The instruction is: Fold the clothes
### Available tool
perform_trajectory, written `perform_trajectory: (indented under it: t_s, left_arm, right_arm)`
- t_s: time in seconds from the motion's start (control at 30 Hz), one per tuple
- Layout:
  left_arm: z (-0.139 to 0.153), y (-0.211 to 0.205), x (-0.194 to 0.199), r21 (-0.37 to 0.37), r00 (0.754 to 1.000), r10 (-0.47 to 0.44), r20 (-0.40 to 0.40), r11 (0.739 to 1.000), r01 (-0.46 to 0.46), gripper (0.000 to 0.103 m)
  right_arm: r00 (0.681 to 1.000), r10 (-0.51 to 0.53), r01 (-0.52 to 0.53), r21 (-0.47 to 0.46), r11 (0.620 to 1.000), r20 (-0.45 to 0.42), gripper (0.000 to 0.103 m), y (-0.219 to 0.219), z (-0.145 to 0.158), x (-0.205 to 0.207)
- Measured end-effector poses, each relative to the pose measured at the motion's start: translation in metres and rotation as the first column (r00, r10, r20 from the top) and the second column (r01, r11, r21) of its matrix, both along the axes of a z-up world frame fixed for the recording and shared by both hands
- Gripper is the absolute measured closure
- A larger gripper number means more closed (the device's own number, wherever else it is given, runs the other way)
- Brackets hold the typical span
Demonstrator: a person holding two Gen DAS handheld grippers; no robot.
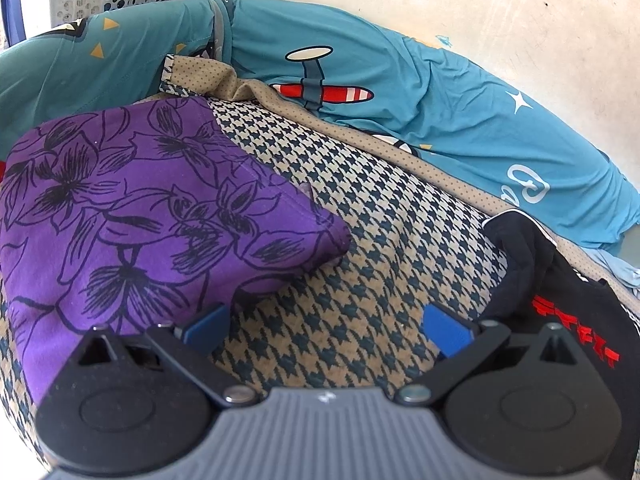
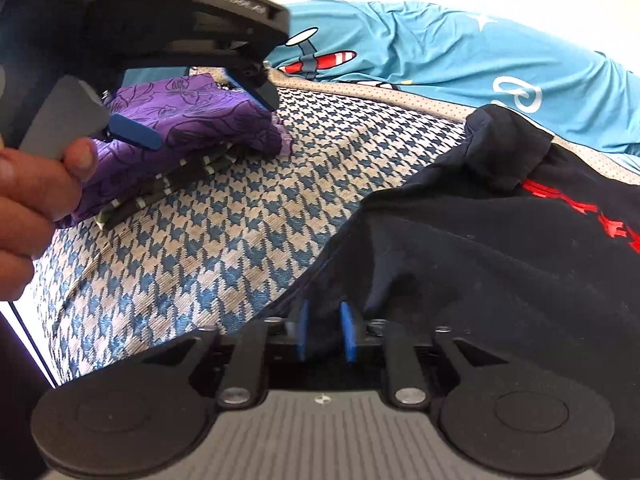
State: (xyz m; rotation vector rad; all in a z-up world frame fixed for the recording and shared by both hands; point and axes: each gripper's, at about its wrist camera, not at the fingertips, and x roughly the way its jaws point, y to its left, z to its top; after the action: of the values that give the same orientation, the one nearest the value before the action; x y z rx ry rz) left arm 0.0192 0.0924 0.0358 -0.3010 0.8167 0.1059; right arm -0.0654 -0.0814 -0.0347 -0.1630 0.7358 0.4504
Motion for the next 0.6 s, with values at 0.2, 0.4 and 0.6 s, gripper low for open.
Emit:
perform_trajectory:
  t_s: [0.2,0.4,0.6]
  left_arm:
    - [0.000,0.000,0.000,0.005,1.000,0.005,0.002,1.000,-0.005,0.000]
    - [-0.001,-0.002,0.002,0.017,1.000,-0.003,0.000,1.000,0.003,0.000]
    - [-0.004,-0.004,0.004,0.043,1.000,-0.021,-0.012,0.999,0.022,0.000]
  right_arm:
    - [1.000,-0.025,0.025,0.023,0.999,0.017,0.100,0.005,0.002,0.001]
    - [0.999,0.033,-0.036,0.074,0.997,0.032,0.100,0.022,0.003,0.002]
    - [0.997,0.073,-0.073,0.118,0.990,0.004,0.100,0.033,0.003,0.001]
